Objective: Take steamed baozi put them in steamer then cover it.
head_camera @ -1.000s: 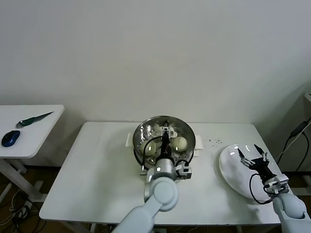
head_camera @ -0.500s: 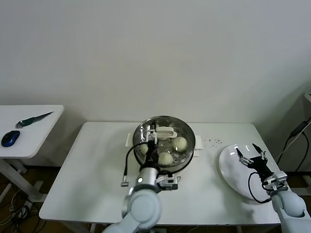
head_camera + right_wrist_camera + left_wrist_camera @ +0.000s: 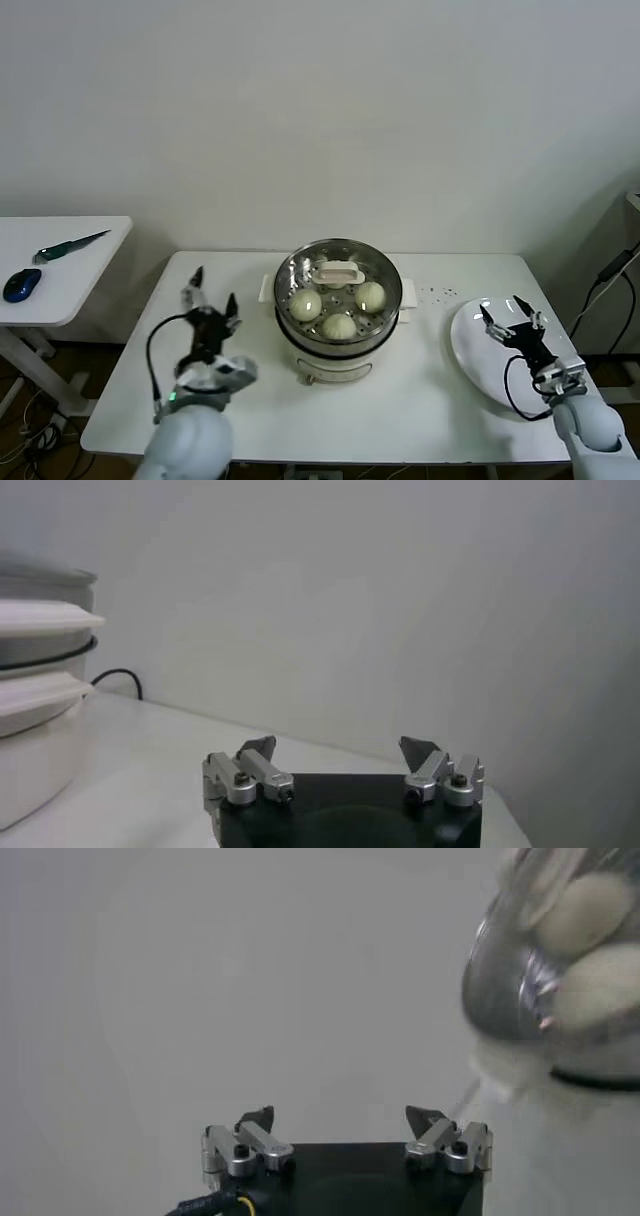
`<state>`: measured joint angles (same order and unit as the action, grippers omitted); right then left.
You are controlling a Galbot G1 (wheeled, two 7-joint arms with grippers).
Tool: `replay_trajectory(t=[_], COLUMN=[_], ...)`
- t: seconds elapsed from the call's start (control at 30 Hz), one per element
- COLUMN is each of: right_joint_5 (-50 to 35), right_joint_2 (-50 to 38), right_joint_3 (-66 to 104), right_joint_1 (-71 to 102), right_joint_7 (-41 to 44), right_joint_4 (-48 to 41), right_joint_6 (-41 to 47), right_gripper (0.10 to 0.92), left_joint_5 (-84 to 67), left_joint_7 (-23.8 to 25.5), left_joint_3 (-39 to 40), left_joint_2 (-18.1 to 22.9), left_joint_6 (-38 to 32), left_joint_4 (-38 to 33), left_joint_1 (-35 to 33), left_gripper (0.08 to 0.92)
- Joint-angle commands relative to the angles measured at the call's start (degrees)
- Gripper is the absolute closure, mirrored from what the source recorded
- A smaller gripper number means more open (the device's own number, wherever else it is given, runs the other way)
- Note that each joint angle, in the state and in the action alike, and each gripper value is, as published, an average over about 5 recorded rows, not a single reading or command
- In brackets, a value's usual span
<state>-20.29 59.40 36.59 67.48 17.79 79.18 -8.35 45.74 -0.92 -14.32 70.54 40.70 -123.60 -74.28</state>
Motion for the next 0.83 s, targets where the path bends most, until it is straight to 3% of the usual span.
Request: replay_trajectory(t=[0.03, 0.2, 0.33, 0.83], right_joint_5=[0.28, -0.13, -0.35, -0.81], right_joint_2=[1.55, 2.52, 2.53, 2.40], right_joint_3=[0.09, 0.04, 0.29, 1.21], right_joint_1=[1.31, 2.39, 3.56, 5.11], right_joint_7=[-0.50, -0.87, -0.82, 0.03], right_joint_4=[2.56, 3.79, 4.62, 5.64], right_joint_6=[0.39, -0.13, -0.56, -1.30], right_gripper=[0.203, 0.203, 0.203, 0.203], left_joint_5=[-54.53, -58.25, -57.82, -54.74], left_joint_7=[-8.67, -6.77, -6.12, -3.68], left_joint_3=[-29.84, -30.07, -28.98, -28.40], left_joint_2=[6.23, 10.56, 11.65, 11.14], left_joint_6=[-43.74, -48.44, -49.43, -47.63], left_joint_4=[6.18, 13.64, 16.50, 15.76], left_joint_1=[-12.70, -12.67, -12.55, -12.95], left_gripper=[0.177, 0.177, 0.177, 0.177])
